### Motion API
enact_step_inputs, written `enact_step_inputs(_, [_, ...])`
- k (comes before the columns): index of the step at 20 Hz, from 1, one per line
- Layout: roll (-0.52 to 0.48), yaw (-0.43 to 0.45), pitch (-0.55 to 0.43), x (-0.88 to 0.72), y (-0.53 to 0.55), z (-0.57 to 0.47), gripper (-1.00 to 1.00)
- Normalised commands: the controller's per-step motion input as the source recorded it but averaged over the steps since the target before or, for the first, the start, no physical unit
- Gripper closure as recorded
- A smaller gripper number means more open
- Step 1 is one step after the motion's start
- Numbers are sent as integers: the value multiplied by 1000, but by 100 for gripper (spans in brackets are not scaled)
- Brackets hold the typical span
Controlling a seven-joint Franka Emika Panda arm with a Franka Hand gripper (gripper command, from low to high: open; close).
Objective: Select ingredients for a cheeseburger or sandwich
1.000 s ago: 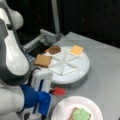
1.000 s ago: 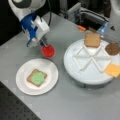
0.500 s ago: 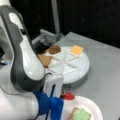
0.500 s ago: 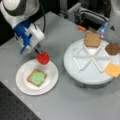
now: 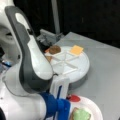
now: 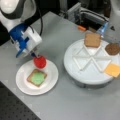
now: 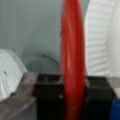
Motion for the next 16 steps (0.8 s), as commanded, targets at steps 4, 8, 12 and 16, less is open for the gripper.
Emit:
enact_step_inputs(4, [-208,285,102,498,-270,80,100])
enact_step_inputs(8, [-243,235,135,470,-154,79,100])
enact_step_inputs(12, [-230,186,143,462,-59,20,100])
enact_step_inputs(16, [-143,152,139,442,-20,-46,100])
